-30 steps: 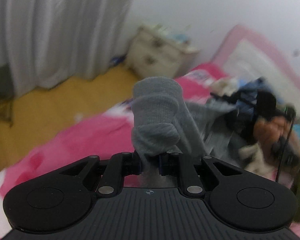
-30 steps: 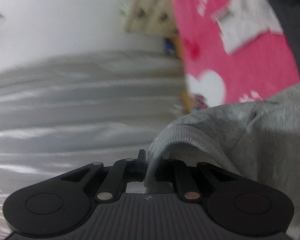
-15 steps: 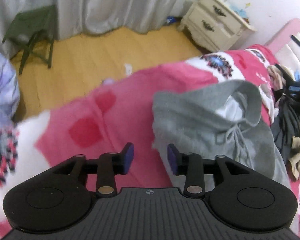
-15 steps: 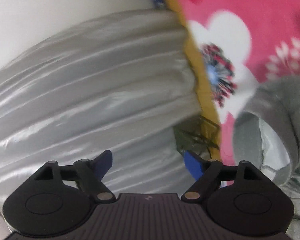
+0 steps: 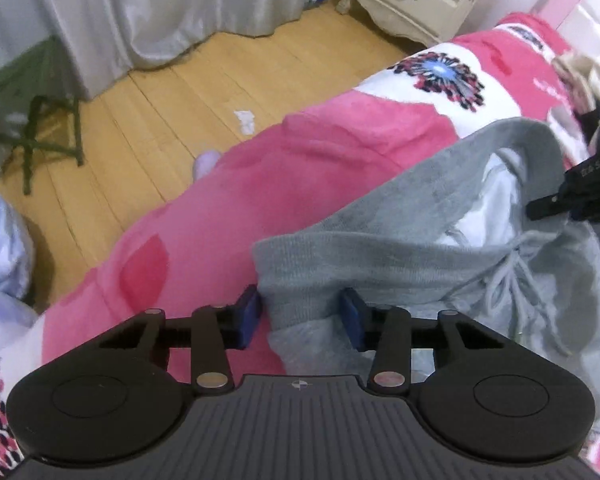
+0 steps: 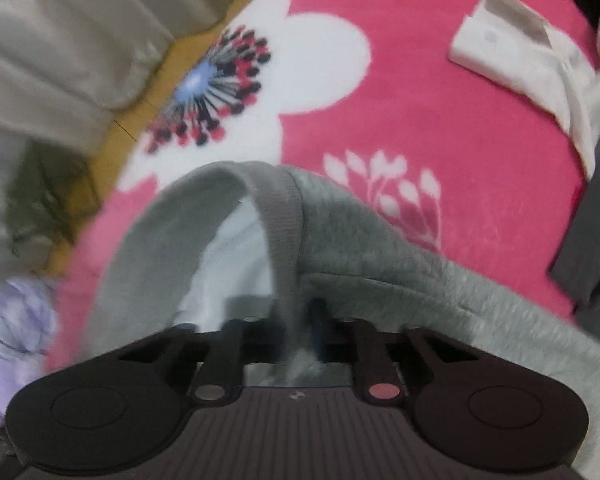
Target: Fold clothes
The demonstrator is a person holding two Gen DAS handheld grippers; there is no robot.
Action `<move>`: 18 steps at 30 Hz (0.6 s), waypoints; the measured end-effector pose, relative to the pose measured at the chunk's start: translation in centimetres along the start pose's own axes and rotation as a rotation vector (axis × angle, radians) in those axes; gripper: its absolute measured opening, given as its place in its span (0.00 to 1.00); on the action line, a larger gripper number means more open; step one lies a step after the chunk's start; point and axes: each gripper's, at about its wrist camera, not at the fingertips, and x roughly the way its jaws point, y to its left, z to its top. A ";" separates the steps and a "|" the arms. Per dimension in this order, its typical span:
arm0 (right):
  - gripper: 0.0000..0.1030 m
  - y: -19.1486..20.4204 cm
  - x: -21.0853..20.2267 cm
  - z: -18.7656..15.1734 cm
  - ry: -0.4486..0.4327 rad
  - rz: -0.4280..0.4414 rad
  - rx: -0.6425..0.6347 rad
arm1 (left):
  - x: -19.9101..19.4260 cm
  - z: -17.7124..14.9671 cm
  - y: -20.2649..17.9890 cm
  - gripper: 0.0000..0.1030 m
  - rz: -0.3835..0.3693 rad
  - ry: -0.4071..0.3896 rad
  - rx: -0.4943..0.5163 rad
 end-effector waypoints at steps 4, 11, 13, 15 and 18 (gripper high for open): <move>0.10 0.0 -2.2 0.7 -0.065 0.138 0.081 | -1.8 -0.4 0.3 0.17 -0.006 -0.052 -0.037; 0.11 3.4 -2.0 3.8 -0.111 0.258 0.063 | -4.6 -2.3 2.9 0.16 -0.024 -0.165 -0.190; 0.11 3.9 -0.5 4.5 -0.101 0.286 0.096 | -4.5 -3.3 4.1 0.16 -0.030 -0.185 -0.258; 0.11 4.4 1.0 5.0 -0.080 0.303 0.122 | -3.5 -3.9 5.3 0.16 -0.032 -0.172 -0.315; 0.22 5.2 4.2 5.8 -0.026 0.296 0.145 | -1.5 -4.7 6.7 0.23 -0.038 -0.125 -0.352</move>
